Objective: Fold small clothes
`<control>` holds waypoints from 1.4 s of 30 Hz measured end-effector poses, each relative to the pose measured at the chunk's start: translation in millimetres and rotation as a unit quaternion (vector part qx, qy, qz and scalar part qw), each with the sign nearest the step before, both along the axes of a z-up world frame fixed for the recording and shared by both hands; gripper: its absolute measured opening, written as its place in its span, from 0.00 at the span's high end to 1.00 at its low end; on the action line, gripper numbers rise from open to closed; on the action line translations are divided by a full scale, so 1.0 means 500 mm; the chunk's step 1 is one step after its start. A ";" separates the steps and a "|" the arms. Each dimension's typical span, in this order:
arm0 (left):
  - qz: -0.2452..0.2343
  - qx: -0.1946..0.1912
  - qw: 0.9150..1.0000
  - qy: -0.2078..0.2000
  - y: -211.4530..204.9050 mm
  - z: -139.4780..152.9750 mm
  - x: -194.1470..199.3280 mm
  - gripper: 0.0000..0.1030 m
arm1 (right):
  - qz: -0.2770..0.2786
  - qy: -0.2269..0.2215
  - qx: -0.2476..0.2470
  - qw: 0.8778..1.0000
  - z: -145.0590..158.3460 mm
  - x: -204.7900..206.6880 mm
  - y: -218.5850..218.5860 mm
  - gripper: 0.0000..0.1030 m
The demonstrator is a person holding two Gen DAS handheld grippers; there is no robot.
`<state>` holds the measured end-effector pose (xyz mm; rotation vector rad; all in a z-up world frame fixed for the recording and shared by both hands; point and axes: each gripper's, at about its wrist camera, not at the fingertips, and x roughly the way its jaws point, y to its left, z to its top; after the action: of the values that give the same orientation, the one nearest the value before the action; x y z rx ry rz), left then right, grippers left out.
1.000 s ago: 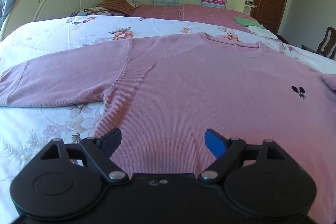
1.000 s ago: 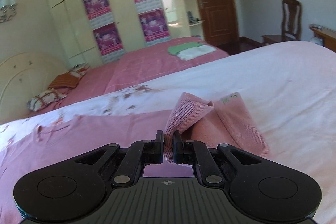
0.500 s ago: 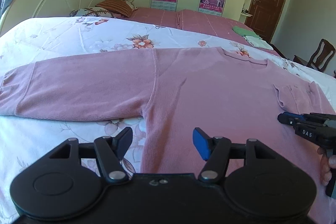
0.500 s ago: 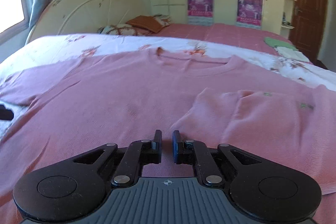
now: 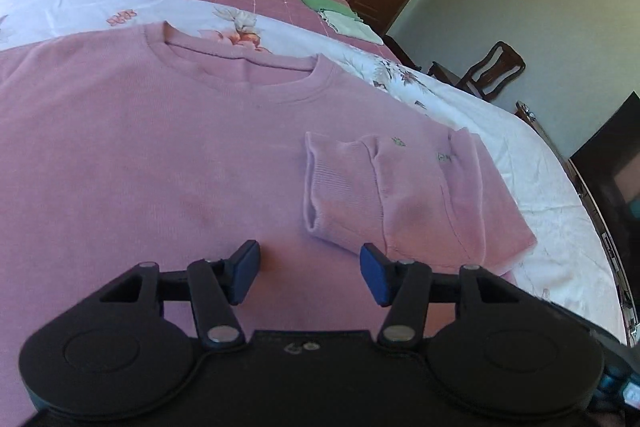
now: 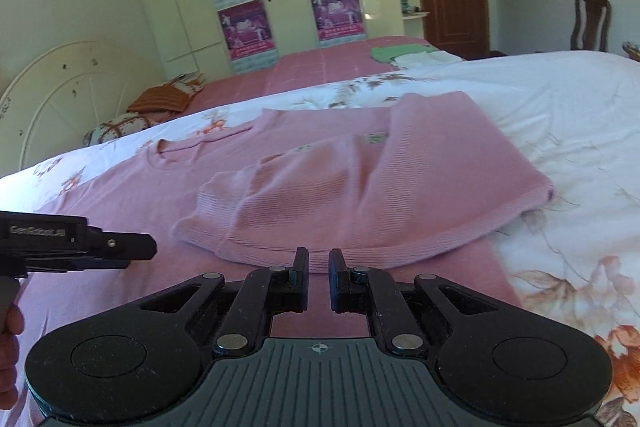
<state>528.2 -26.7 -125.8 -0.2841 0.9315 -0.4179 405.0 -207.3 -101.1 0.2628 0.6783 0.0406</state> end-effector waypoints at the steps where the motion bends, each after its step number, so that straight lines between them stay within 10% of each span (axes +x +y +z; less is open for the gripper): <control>1: 0.003 0.006 1.000 -0.005 -0.013 -0.004 0.008 0.49 | -0.009 0.001 0.004 1.000 -0.002 -0.003 -0.014 0.92; 4: 0.006 -0.007 1.000 -0.001 -0.044 -0.010 0.035 0.52 | -0.039 0.007 0.026 0.999 -0.002 -0.024 -0.070 0.92; 7: 0.001 0.002 1.000 -0.001 -0.066 -0.009 0.043 0.92 | -0.068 0.009 0.047 0.997 -0.002 -0.036 -0.115 0.92; 17: 0.060 0.002 0.987 -0.151 0.007 0.087 -0.042 0.94 | -0.105 0.006 0.091 0.990 0.014 -0.052 -0.208 0.92; 19: 0.078 0.020 0.983 -0.164 0.034 0.085 -0.064 0.94 | -0.105 0.004 0.091 0.990 0.016 -0.052 -0.213 0.72; 20: 0.089 0.029 0.982 -0.162 0.046 0.077 -0.070 0.94 | -0.107 -0.003 0.090 0.990 0.020 -0.054 -0.213 0.35; 21: 0.096 0.032 0.983 -0.152 0.058 0.065 -0.072 0.94 | -0.108 -0.017 0.088 0.990 0.025 -0.059 -0.212 0.23; 26: 0.115 0.033 0.987 -0.111 0.089 0.018 -0.059 0.94 | -0.073 -0.035 0.128 0.989 0.028 -0.050 -0.216 0.30; 34: 0.158 0.049 0.973 -0.164 0.102 0.045 -0.078 0.94 | -0.075 -0.004 0.259 0.963 -0.001 -0.002 -0.267 0.40; 42: 0.141 0.060 0.982 -0.113 0.118 0.000 -0.056 0.91 | -0.065 0.005 0.302 0.951 -0.015 0.004 -0.292 0.40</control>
<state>500.2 32.5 -126.0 -0.2485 0.6784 -0.1275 407.0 -353.0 -108.7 0.8975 0.6441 0.1226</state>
